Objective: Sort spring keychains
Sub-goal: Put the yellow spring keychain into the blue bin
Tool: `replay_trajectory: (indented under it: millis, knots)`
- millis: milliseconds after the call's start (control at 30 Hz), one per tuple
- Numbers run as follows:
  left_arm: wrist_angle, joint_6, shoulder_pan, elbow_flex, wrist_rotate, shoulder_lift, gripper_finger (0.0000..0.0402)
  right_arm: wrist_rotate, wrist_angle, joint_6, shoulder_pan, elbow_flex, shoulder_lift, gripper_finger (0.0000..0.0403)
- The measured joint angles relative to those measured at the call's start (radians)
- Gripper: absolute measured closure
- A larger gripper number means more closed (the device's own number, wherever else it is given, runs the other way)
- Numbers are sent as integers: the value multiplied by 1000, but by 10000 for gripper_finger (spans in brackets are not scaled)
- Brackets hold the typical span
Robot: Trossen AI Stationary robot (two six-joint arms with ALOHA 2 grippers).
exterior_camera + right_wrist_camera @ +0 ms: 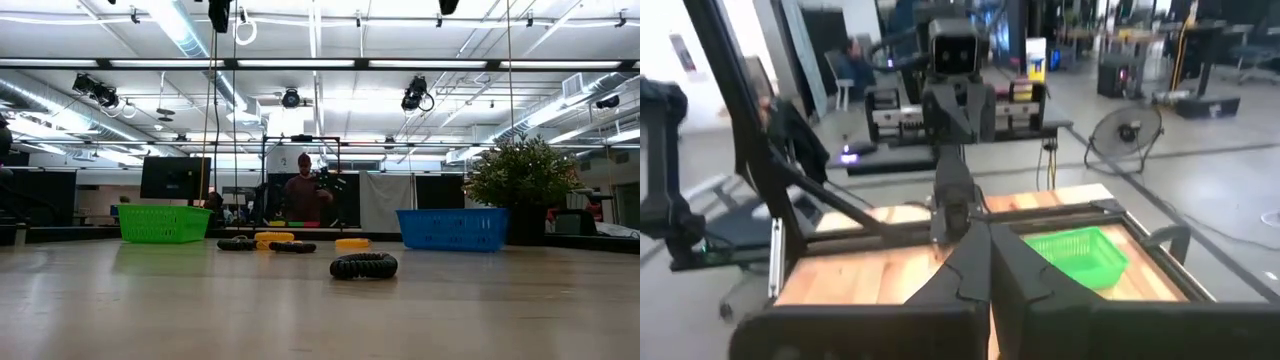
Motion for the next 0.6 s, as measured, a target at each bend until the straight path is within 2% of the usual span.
replay_trajectory:
  millis: [100, 200, 400, 467, 600]
  knots:
    - [-23, -1, 0, -3, 0, 0, 397, 2, 137, 6, 0, -71, -30, 402]
    - [-24, -18, 0, -3, -27, 0, 396, 4, 175, 26, -3, -87, -39, 394]
    - [-23, -12, -15, 19, -168, 16, 382, 39, 178, -3, -4, -87, -37, 380]
    - [-18, -16, -29, 48, -213, 57, 368, 39, 178, -5, -4, -87, -37, 380]
    - [-24, -49, -67, 121, -375, 180, 345, 39, 177, -5, -5, -87, -37, 379]
